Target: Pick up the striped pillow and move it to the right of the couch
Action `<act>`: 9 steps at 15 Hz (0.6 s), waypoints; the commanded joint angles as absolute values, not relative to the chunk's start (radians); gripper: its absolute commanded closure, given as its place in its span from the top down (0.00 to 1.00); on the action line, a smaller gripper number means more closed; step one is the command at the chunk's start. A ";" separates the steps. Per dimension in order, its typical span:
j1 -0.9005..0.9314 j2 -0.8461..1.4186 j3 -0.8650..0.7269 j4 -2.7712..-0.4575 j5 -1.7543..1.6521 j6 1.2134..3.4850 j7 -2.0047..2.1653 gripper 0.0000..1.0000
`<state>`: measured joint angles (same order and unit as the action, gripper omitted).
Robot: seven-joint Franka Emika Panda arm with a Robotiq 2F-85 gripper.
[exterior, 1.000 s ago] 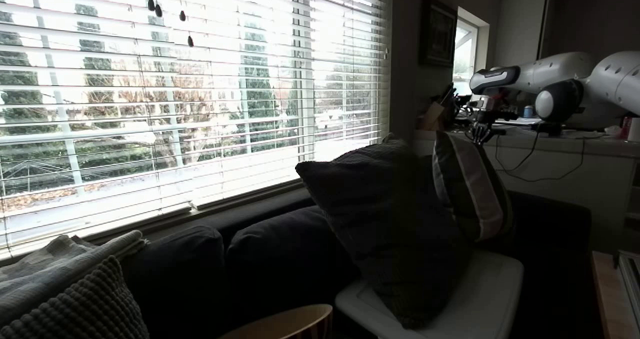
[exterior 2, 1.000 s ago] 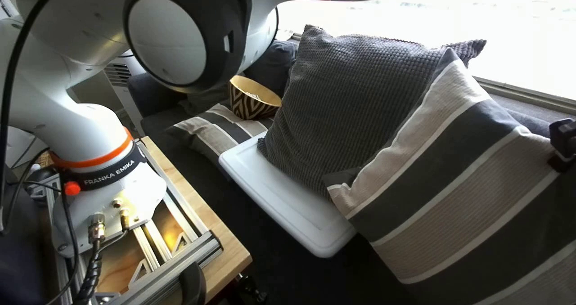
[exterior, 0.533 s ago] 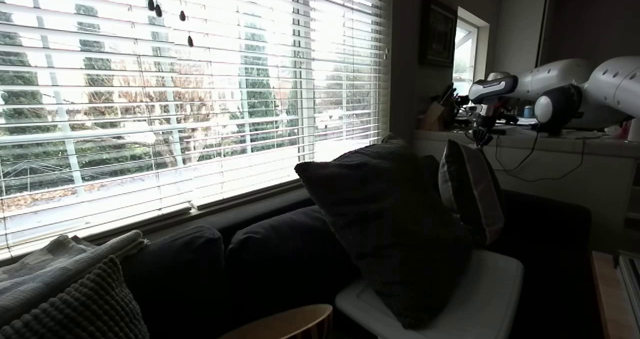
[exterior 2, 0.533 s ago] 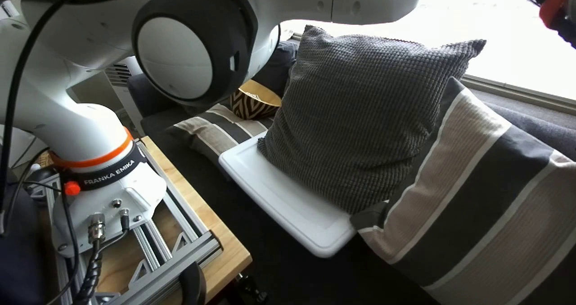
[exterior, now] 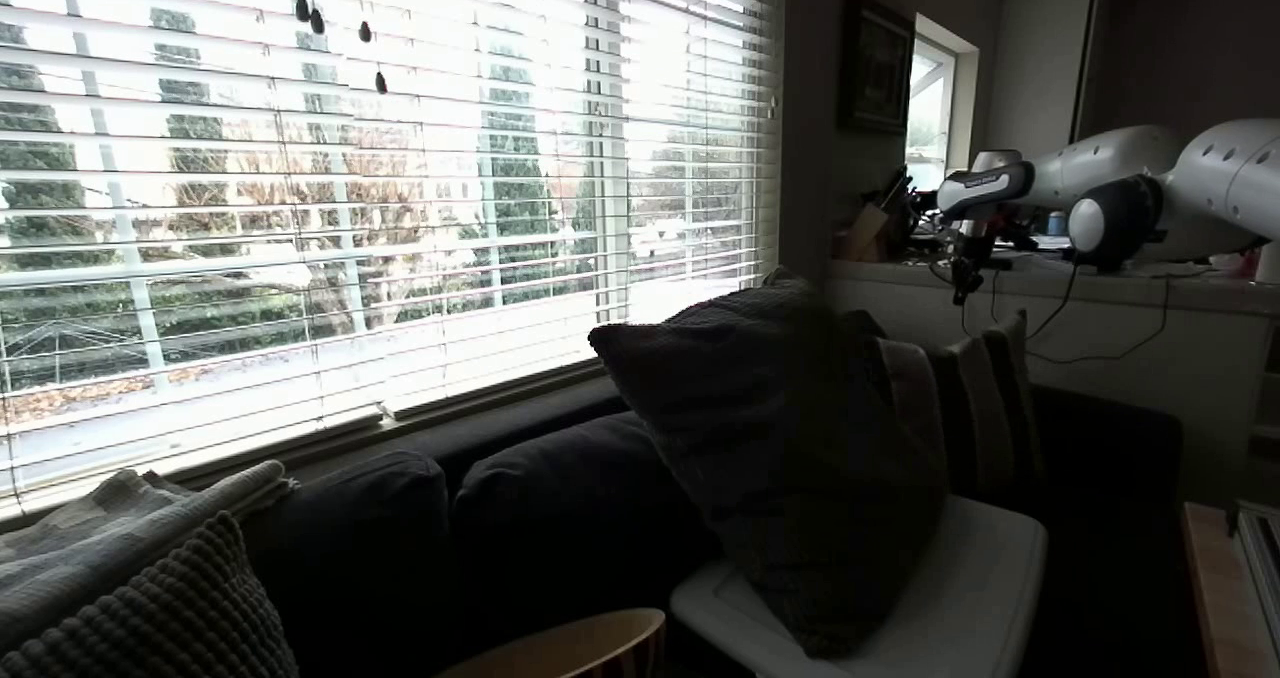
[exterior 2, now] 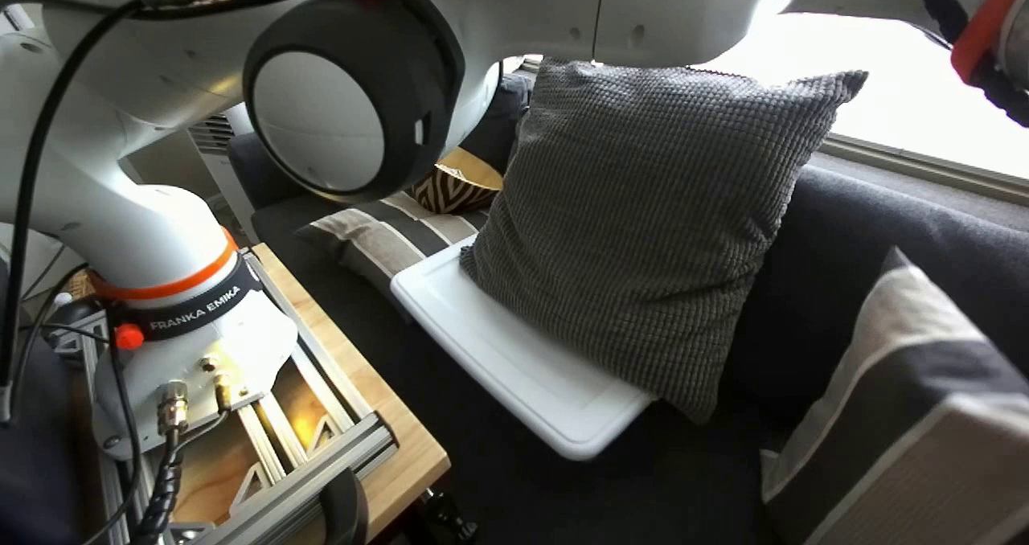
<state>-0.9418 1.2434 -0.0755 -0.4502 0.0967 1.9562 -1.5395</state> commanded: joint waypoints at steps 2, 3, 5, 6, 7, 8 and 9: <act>-0.936 1.230 -0.051 -0.464 0.077 1.958 -1.481 0.30; -0.937 1.224 -0.041 -0.466 0.084 1.946 -1.482 0.32; -0.939 1.204 -0.013 -0.470 0.100 1.908 -1.499 0.47; -0.941 1.187 0.000 -0.476 0.107 1.870 -1.499 0.53; -0.939 1.157 0.006 -0.491 0.108 1.785 -1.485 0.62; -0.936 1.131 0.007 -0.496 0.105 1.705 -1.467 0.69; -0.928 1.110 -0.005 -0.495 0.091 1.632 -1.434 0.77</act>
<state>-0.9346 1.1961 -0.0074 -0.4491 0.1003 1.8037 -1.4903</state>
